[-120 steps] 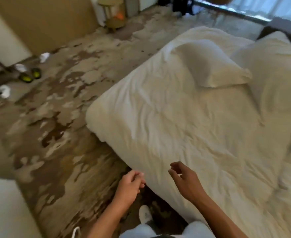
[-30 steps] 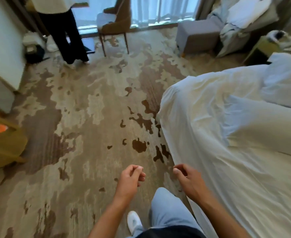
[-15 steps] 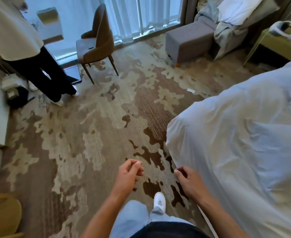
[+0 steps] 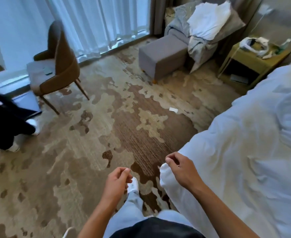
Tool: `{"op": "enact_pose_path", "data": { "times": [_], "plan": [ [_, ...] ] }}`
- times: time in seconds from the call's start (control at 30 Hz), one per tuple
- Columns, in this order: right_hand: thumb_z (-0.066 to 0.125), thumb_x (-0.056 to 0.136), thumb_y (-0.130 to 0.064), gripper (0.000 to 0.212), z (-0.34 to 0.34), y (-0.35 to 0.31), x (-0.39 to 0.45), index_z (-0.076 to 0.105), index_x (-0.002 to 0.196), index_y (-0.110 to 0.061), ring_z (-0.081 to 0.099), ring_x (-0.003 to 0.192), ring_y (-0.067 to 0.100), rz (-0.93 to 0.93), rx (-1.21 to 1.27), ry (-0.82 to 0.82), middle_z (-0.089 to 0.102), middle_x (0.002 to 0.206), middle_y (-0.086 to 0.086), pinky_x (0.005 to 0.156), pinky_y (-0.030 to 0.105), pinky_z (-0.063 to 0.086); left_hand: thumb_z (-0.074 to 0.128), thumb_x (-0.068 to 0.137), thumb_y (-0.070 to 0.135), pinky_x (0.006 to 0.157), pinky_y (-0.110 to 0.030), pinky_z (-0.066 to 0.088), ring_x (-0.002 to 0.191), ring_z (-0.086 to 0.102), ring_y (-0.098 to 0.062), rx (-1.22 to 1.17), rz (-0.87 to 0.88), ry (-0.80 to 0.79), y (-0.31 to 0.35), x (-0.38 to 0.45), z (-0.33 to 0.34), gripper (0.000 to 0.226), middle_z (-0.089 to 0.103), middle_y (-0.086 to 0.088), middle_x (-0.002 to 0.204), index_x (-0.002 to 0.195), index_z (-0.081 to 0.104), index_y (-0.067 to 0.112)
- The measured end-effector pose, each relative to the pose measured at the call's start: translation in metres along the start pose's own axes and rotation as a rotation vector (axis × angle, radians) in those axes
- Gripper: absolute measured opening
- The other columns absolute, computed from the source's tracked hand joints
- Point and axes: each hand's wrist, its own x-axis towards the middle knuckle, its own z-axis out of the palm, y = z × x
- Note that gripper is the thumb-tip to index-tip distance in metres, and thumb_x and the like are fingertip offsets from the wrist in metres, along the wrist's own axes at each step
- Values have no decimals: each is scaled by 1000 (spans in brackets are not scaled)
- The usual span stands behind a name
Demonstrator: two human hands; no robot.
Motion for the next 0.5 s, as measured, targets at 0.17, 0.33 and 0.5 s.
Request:
{"op": "enact_pose_path", "data": {
  "times": [0.17,0.33,0.5],
  "plan": [
    [57,102,-41,13,-33,5,53,68,96,-37,67,92,4,212,65,153,71,94,-21,87,22,57,57,102,33,73,-32,60,81,73,-13,214,99,-251,100,100,56,18,77,3,86,93,72,30],
    [58,100,-42,14,-67,37,100,67,90,-41,62,93,-11,406,175,373,67,88,-33,77,15,50,56,102,36,70,-25,59,80,73,-7,350,200,-517,194,186,147,17,77,10,84,95,71,31],
    [58,101,-42,14,-106,66,186,65,89,-41,67,87,0,519,276,509,70,90,-24,77,16,53,56,102,31,75,-33,62,80,74,-9,414,316,-648,292,274,235,17,77,3,86,97,71,25]
  ]
}}
